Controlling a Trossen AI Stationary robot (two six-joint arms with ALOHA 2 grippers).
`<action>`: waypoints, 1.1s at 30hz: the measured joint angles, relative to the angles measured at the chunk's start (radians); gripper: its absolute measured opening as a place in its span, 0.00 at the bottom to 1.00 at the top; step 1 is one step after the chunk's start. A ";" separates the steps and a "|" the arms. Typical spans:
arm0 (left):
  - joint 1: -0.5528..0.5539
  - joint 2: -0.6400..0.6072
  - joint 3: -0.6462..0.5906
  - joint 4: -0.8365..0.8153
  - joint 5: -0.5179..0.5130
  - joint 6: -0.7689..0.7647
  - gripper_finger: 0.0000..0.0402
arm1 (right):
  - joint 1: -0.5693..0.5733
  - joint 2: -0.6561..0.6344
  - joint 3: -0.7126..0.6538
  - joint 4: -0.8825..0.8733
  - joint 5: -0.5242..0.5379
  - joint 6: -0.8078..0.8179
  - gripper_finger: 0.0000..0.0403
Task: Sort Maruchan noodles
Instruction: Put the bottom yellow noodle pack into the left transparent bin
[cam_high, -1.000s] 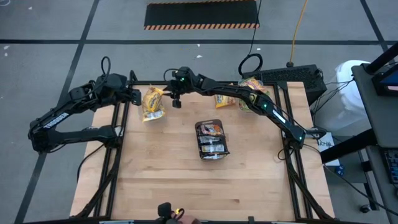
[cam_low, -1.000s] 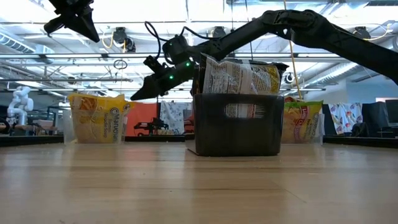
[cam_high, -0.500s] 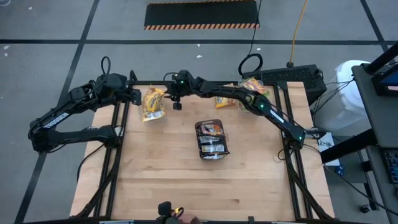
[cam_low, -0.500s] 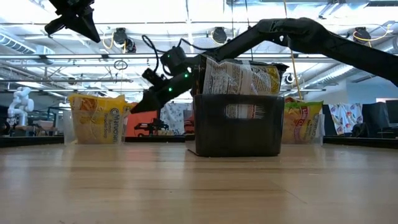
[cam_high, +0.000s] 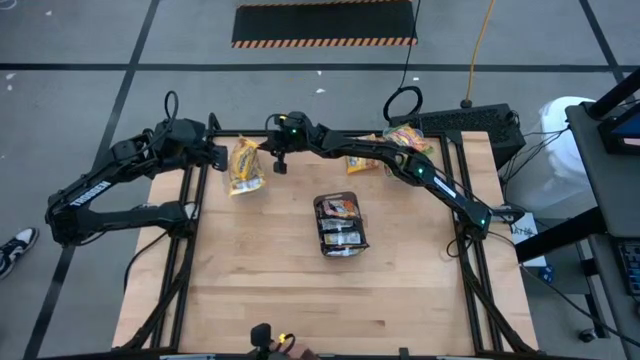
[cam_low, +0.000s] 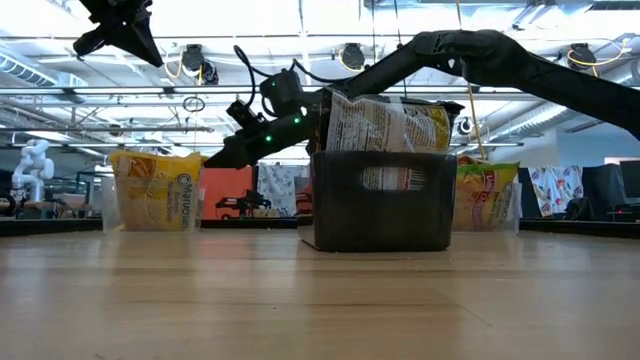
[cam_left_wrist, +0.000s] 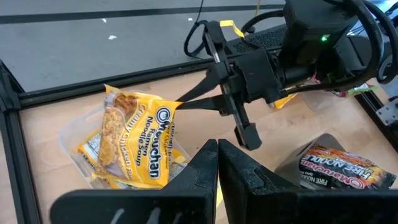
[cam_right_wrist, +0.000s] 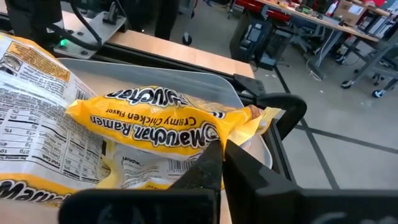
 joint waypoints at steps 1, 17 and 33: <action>0.000 0.000 0.000 0.000 0.000 0.000 0.04 | 0.000 0.000 0.000 0.000 0.000 0.000 0.00; -0.001 0.000 0.000 0.000 0.000 -0.011 0.04 | 0.009 -0.048 0.001 -0.010 0.001 0.001 0.00; -0.001 0.000 0.000 0.000 0.000 -0.004 0.04 | 0.066 -0.097 0.002 -0.108 -0.132 -0.089 0.00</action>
